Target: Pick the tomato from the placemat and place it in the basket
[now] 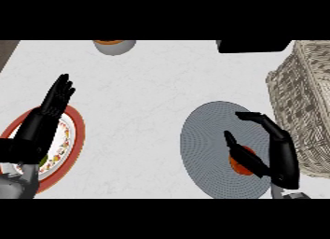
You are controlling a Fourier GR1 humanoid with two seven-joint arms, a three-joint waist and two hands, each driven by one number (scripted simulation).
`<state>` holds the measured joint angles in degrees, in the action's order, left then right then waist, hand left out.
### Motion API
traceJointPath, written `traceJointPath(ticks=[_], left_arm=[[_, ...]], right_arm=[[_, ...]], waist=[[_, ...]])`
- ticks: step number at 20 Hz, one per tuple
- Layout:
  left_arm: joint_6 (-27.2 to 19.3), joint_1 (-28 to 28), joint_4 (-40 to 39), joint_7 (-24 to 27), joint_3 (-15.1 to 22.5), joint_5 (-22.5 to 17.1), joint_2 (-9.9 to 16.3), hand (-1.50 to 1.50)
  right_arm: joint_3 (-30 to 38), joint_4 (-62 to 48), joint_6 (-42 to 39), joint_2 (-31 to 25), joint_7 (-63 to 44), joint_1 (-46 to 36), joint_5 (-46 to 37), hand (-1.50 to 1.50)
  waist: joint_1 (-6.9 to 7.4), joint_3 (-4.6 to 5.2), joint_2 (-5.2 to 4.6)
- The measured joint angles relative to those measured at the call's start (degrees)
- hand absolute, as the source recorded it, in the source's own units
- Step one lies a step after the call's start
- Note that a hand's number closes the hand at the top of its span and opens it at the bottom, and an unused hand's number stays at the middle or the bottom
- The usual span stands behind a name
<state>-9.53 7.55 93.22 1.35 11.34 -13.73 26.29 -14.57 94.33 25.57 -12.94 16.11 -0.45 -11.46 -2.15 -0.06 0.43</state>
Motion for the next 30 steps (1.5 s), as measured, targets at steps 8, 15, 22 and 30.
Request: traceJointPath(ticks=[8, 15, 22, 30], left_arm=[[3.84, 0.2, -0.87, 0.21, 1.4, 0.71, 1.58, 0.0], [3.97, -0.73, -1.39, 0.57, 0.32, 1.09, 2.66, 0.0], [4.28, -0.53, -1.35, 0.78, 0.73, 1.39, 2.31, 0.0], [4.86, 0.34, -1.91, 0.64, 1.03, 1.65, 1.69, 0.0]], right_arm=[[-2.82, -3.19, 21.54, 8.77, -11.08, 4.55, -27.3, -1.5], [2.71, 1.57, 19.91, 9.19, -25.37, 13.73, -47.03, -1.5], [-0.29, 10.61, 1.38, 10.6, -39.36, 22.51, -58.12, -1.5], [-12.72, 33.87, -23.02, 12.36, -55.68, 31.42, -68.77, -1.5]], waist=[[0.57, 0.42, -0.15], [-1.25, 0.96, 0.08], [-0.77, 1.02, -0.17], [0.28, 0.61, -0.15]])
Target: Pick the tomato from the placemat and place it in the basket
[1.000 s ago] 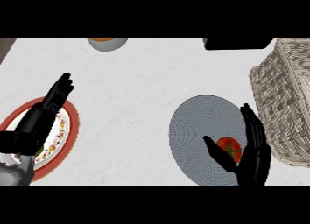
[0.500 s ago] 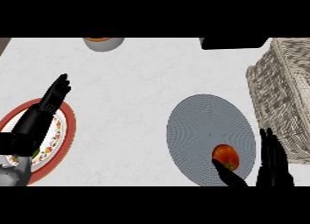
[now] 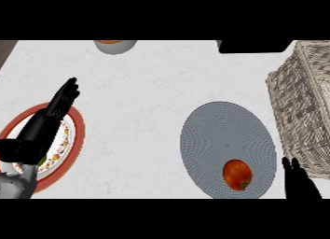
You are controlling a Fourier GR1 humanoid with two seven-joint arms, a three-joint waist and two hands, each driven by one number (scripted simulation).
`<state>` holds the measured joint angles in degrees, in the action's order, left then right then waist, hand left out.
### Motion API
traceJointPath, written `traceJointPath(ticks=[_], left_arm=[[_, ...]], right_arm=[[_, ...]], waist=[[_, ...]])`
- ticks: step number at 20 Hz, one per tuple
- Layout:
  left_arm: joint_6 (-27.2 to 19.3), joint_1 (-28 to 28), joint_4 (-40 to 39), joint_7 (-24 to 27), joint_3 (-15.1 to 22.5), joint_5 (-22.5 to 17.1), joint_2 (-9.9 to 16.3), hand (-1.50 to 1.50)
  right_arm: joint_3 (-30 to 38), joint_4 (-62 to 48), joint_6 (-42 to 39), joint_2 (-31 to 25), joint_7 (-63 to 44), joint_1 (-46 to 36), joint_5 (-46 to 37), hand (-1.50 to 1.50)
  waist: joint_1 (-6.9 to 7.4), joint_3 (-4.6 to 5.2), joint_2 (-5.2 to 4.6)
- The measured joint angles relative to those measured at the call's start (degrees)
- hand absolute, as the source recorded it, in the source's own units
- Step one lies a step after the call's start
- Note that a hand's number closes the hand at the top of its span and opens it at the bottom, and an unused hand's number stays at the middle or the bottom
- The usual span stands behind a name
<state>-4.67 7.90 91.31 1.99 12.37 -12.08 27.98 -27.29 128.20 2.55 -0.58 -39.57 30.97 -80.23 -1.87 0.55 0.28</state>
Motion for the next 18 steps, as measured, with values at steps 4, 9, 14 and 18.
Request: traceJointPath(ticks=[4, 9, 14, 18], left_arm=[[1.06, 1.12, -1.25, 0.45, -0.43, -0.15, -0.58, 0.0], [1.79, 2.72, -2.79, 0.23, -0.7, 1.31, -2.65, 0.0], [2.95, 2.85, -1.88, -1.01, -1.92, 2.38, -3.32, 0.0], [3.83, 2.22, -2.31, -0.4, -2.59, 3.15, -4.43, 0.0]], right_arm=[[-9.81, 11.34, -10.45, 0.35, -8.01, 2.05, -7.84, -1.5], [-16.26, 13.69, -16.01, 0.33, -14.9, -1.55, -11.23, -1.5], [-15.13, 11.84, -12.21, -0.17, -15.97, -3.87, -9.86, -1.5], [-9.51, 7.24, -5.08, -1.48, -13.33, -4.51, -6.01, -1.5]], waist=[[0.6, -0.19, -0.05], [1.25, -0.4, -0.16], [1.52, -0.51, -0.19], [1.59, -0.57, -0.21]])
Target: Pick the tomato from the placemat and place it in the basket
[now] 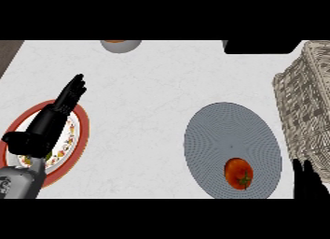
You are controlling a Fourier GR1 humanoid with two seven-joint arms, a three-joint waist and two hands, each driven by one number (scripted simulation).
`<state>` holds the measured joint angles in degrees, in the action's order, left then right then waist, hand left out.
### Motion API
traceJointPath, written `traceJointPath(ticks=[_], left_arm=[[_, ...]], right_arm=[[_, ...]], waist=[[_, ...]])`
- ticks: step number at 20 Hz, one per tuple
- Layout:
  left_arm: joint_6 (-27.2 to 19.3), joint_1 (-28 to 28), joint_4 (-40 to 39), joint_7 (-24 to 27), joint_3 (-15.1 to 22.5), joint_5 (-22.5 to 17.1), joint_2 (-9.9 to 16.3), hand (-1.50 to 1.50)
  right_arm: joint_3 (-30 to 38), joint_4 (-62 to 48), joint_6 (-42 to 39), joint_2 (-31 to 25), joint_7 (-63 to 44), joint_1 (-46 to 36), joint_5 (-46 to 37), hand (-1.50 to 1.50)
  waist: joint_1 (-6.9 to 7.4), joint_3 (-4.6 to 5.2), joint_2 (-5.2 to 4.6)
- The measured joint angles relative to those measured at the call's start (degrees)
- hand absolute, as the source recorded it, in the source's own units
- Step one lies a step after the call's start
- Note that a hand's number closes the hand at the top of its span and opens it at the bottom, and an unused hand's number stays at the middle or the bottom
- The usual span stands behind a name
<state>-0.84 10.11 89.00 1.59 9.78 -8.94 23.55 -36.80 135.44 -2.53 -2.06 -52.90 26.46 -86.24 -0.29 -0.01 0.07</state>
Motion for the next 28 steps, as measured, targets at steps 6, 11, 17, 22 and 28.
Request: traceJointPath(ticks=[6, 11, 17, 22, 28], left_arm=[[2.19, -0.68, 0.61, -0.36, -1.89, 0.73, -0.72, 0.0], [2.33, -1.02, 2.16, -1.75, -2.26, 2.96, -2.66, 0.0], [4.43, -1.18, 0.37, -0.15, -3.99, 4.54, -4.43, 0.0], [6.0, -0.65, 0.25, -0.33, -6.14, 5.31, -5.07, 0.0], [7.23, -0.29, 0.5, -1.14, -7.29, 6.57, -6.4, 0.0]], right_arm=[[7.35, -8.5, 8.68, -1.81, 3.77, -2.5, 4.96, -1.5], [10.06, -14.49, 13.13, -2.22, 5.16, -4.42, 6.07, -1.5], [10.23, -16.58, 16.09, -3.25, 7.49, -5.25, 7.58, -1.5], [7.92, -17.12, 16.97, -2.46, 7.2, -5.39, 6.42, -1.5], [9.15, -19.44, 15.03, -1.37, 5.29, -8.05, 6.14, -1.5]], waist=[[0.12, -0.02, -0.03], [0.15, -0.01, -0.03], [0.11, 0.01, -0.03], [0.11, 0.0, -0.03], [0.16, 0.01, -0.04]])
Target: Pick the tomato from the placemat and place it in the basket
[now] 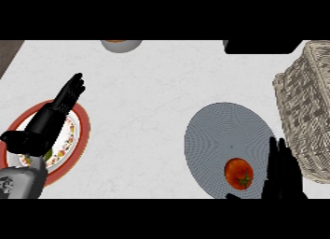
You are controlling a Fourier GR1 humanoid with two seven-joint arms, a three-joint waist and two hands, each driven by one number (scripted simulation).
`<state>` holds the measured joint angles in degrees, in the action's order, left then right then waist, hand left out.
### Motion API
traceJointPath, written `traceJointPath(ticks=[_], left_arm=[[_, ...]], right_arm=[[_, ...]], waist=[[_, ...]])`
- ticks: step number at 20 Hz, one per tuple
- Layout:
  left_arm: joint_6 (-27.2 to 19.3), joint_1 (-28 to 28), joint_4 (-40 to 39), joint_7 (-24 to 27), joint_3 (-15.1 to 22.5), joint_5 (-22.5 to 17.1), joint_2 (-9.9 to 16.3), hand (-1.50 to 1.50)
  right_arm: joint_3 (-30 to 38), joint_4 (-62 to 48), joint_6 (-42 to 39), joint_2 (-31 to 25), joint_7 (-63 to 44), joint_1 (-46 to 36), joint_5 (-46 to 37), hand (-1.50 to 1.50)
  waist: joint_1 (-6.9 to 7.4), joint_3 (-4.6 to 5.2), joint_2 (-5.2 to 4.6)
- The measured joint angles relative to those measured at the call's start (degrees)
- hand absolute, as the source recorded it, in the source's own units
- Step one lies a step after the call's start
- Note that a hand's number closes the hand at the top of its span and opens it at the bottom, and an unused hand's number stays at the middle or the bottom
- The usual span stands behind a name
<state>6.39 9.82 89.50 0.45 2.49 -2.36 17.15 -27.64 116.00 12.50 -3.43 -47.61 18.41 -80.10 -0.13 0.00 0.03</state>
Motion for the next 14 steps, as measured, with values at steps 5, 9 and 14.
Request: traceJointPath(ticks=[5, 9, 14], left_arm=[[1.53, -1.19, 1.46, -0.8, -1.27, 0.25, -0.37, 0.0], [2.11, -0.84, 1.86, -1.56, -1.72, 1.04, -1.5, 0.0], [2.89, -1.23, 2.44, -1.78, -2.49, 2.06, -2.37, 0.0]], right_arm=[[-0.18, -3.55, 0.95, 0.28, -0.76, -0.2, -1.18, -1.5], [1.71, -5.44, -0.33, 0.56, -0.92, -2.85, -0.08, -1.5], [4.19, -8.27, -1.35, 1.12, -0.98, -6.02, 1.3, -1.5]], waist=[[0.04, 0.01, 0.02], [0.05, 0.0, 0.0], [0.08, 0.01, 0.0]])
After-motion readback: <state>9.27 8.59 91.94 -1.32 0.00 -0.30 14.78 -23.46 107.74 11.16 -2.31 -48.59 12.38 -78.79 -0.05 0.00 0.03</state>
